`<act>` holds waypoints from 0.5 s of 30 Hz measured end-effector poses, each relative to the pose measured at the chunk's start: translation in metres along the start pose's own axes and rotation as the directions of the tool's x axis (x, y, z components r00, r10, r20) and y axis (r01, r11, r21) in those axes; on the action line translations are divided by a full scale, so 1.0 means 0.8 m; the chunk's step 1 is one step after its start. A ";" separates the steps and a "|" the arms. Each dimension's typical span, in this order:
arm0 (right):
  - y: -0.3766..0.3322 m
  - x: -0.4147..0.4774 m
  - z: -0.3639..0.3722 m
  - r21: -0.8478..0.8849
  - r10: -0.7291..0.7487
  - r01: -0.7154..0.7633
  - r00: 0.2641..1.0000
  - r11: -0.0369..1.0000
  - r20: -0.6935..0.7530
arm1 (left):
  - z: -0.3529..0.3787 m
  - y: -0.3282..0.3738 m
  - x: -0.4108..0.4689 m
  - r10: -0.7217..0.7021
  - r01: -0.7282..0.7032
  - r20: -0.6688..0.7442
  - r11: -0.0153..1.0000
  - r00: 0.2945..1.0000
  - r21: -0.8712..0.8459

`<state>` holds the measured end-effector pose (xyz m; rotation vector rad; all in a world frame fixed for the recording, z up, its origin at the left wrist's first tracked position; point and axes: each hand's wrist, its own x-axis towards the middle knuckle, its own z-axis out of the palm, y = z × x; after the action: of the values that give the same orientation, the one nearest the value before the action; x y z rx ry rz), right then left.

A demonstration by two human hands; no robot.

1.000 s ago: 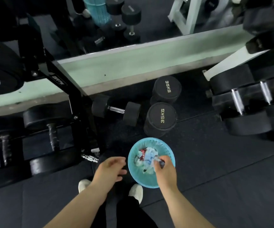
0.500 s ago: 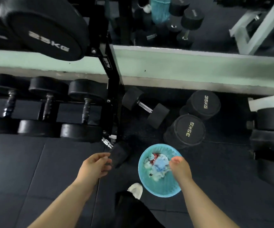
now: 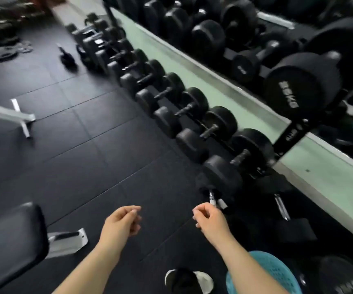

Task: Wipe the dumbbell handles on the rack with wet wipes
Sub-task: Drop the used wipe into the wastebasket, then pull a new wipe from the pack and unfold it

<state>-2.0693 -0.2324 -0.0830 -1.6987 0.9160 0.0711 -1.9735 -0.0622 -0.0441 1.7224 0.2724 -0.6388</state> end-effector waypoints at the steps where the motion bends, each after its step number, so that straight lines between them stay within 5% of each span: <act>1: -0.014 -0.007 0.029 -0.045 -0.030 0.032 0.998 0.998 0.060 | -0.032 -0.012 -0.008 -0.011 0.009 -0.044 0.999 0.999 -0.030; 7: -0.086 -0.076 0.213 -0.215 -0.144 0.259 0.887 0.942 0.439 | -0.219 -0.090 -0.086 -0.076 -0.008 -0.347 0.972 0.935 -0.233; 15: -0.121 -0.126 0.391 -0.284 -0.098 0.428 0.679 0.858 0.727 | -0.375 -0.182 -0.143 -0.371 0.004 -0.687 0.882 0.625 -0.472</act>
<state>-1.9561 0.0908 -0.0658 -1.9769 0.0518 0.7238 -2.0608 0.2788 -0.0620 1.4374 1.1412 0.0741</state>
